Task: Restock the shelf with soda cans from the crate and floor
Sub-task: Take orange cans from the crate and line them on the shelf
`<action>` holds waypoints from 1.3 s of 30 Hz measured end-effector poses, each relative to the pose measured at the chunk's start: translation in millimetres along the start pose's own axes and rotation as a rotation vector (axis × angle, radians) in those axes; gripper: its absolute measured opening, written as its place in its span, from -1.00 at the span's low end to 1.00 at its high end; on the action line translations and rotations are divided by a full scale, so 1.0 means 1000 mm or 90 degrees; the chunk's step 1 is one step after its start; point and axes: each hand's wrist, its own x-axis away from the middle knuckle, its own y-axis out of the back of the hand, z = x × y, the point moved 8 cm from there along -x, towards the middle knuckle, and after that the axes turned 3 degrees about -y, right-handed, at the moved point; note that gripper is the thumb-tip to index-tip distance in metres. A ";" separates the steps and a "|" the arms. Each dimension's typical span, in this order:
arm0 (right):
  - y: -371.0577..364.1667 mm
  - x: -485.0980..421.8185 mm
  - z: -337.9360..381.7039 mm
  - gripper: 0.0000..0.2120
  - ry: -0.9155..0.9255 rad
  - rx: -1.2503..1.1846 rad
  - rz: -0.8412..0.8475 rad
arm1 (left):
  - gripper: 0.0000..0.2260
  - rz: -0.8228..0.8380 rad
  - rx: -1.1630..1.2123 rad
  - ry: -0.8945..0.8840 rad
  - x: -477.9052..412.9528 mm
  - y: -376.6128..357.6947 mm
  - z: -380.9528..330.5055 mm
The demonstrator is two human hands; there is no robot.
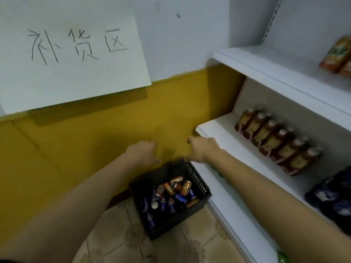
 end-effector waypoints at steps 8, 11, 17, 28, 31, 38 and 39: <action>-0.178 -0.051 -0.007 -0.47 -0.069 -0.126 0.229 | -0.40 0.220 0.168 0.047 -0.035 -0.157 0.069; -0.221 -0.080 -0.013 -0.56 -0.066 -0.200 0.282 | -0.43 0.243 0.246 0.086 -0.056 -0.189 0.067; -0.333 -0.130 -0.026 -0.50 -0.127 -0.425 0.435 | -0.63 0.274 0.373 0.129 -0.112 -0.276 0.047; -0.555 -0.243 -0.029 -0.76 -0.525 -0.749 0.437 | -0.54 0.332 0.492 0.335 -0.260 -0.501 0.107; -0.607 -0.291 -0.012 -0.74 -0.548 -0.761 0.374 | -0.55 0.304 0.486 0.358 -0.305 -0.545 0.138; -0.705 -0.402 0.033 -0.55 -0.558 -0.866 0.235 | -0.35 0.202 0.471 0.322 -0.399 -0.650 0.160; -0.713 -0.411 0.036 -0.53 -0.573 -0.900 0.222 | -0.33 0.205 0.484 0.320 -0.408 -0.663 0.159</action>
